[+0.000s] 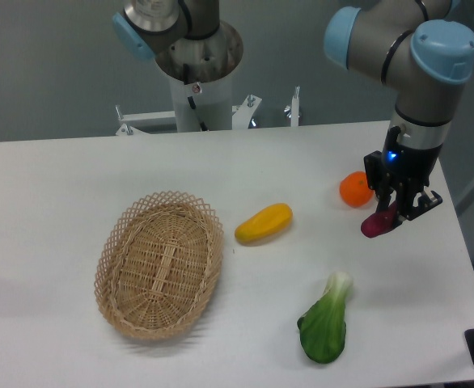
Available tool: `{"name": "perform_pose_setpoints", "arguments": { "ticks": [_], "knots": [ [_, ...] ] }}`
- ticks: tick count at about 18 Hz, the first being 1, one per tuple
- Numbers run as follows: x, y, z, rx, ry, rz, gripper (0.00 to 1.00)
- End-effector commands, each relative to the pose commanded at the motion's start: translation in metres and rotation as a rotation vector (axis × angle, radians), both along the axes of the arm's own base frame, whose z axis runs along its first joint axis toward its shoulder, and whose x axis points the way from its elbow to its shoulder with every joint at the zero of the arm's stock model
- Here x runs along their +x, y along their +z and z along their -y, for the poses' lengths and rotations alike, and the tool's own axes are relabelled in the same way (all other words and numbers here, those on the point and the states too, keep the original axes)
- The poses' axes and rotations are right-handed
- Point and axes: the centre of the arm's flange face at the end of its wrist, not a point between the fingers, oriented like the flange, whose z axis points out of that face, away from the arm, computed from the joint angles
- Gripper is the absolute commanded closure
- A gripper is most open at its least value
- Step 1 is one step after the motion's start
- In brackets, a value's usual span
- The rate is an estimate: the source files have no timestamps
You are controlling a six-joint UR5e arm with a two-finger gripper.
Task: Place the sweet potato on the table
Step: 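Carry the held purple sweet potato toward the yellow mango, lowering it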
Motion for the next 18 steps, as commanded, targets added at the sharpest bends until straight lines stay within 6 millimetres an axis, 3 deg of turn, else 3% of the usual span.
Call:
{"name": "perform_pose_setpoints", "arguments": {
  "ticks": [11, 15, 18],
  "knots": [
    [0.010, -0.010, -0.011, 0.002, 0.069, 0.034, 0.63],
    [0.029, -0.026, -0.035, 0.029, 0.136, 0.023, 0.64],
    [0.050, -0.049, -0.047, 0.050, 0.171, 0.020, 0.64]
  ]
}}
